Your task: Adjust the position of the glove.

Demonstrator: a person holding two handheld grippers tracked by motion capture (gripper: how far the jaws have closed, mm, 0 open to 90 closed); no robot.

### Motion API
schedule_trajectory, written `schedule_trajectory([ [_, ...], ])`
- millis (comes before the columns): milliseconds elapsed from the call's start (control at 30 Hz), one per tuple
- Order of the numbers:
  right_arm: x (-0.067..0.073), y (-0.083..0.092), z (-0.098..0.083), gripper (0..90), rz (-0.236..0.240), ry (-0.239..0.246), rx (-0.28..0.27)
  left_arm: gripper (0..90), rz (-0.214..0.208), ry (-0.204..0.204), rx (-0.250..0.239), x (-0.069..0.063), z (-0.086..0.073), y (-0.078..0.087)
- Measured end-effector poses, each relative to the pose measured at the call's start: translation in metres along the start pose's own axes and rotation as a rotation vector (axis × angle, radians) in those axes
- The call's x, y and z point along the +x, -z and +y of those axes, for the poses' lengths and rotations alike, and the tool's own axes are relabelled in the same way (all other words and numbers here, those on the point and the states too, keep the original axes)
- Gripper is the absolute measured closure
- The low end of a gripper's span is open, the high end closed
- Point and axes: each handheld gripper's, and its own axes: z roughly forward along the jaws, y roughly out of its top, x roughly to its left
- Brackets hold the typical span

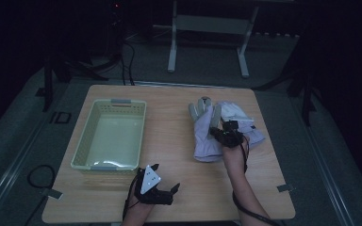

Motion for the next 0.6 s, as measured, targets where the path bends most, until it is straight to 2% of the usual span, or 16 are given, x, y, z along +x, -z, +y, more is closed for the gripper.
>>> schedule_trajectory([
  [133, 0.018, 0.007, -0.007, 87.4, -0.005, 0.019, 0.001, 0.0, -0.001, -0.007, 0.001, 0.0, 0.0, 0.0],
  [300, 0.028, 0.008, -0.016, 87.3, -0.007, 0.004, -0.003, 0.0, -0.003, -0.008, -0.001, 0.0, 0.0, 0.0],
  [433, 0.036, 0.0, -0.025, 87.3, -0.007, 0.007, 0.012, 0.0, -0.003, -0.012, 0.0, 0.0, 0.0, 0.0],
  [600, 0.041, -0.013, -0.027, 87.3, 0.003, -0.003, 0.03, 0.0, 0.001, -0.015, 0.003, -0.001, 0.0, 0.0],
])
